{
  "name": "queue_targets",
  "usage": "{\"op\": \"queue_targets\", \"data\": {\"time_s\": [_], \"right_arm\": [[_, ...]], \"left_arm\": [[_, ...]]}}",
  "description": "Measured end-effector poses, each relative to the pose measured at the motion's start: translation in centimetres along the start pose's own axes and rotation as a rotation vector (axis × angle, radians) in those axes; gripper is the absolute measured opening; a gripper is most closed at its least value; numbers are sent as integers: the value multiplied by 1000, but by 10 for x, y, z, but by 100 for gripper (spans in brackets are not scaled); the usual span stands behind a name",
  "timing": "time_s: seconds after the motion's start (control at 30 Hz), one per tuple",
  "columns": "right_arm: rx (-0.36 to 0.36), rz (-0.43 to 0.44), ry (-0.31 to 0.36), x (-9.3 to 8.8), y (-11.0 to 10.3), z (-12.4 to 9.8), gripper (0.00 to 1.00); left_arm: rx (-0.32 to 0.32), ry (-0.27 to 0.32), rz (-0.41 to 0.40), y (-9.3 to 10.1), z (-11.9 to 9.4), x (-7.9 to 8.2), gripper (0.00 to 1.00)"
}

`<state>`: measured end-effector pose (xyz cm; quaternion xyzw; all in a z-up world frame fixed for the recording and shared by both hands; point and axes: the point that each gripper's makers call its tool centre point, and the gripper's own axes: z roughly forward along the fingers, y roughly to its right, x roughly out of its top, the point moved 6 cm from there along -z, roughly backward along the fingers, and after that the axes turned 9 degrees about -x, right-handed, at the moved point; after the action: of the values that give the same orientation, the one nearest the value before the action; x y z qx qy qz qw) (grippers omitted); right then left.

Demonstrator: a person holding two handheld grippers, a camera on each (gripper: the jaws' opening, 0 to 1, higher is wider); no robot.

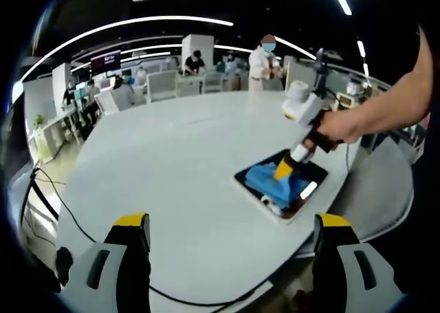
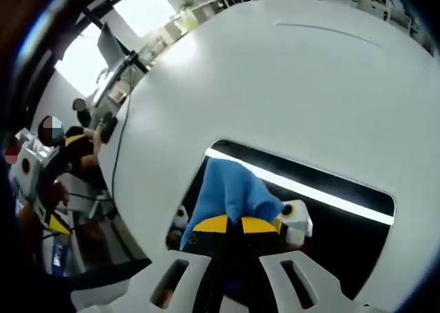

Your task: Wipe the mirror surface with the cleaning cloth until all visible marks leave the cleaned area.

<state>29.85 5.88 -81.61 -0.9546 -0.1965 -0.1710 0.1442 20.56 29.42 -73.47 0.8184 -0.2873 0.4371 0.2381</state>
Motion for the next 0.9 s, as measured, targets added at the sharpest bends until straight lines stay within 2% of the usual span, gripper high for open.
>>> {"op": "queue_targets", "data": {"time_s": [0.9], "right_arm": [[43,35,-11,-34,-13,-12,0]], "left_arm": [[4,11,2,11,-1,1,99]]}}
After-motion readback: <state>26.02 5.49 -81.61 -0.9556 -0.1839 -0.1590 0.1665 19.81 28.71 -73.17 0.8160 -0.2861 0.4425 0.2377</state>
